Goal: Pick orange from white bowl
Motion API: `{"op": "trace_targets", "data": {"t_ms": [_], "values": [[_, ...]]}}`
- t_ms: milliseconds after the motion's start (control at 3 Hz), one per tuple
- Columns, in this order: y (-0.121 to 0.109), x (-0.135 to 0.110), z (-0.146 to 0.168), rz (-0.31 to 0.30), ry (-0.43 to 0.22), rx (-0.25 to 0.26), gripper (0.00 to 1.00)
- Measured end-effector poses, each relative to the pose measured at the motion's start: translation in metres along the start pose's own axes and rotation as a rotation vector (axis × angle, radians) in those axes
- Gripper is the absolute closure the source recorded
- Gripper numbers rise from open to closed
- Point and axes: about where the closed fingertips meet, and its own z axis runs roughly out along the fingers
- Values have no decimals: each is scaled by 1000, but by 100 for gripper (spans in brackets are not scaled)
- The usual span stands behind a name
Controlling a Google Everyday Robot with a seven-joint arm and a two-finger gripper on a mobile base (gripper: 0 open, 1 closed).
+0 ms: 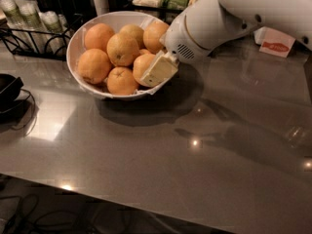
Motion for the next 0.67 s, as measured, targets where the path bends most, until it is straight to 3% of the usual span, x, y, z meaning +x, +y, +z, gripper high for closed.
{"op": "trace_targets", "data": {"t_ms": [667], "values": [[-2, 1, 19, 7, 7, -16, 34]]}}
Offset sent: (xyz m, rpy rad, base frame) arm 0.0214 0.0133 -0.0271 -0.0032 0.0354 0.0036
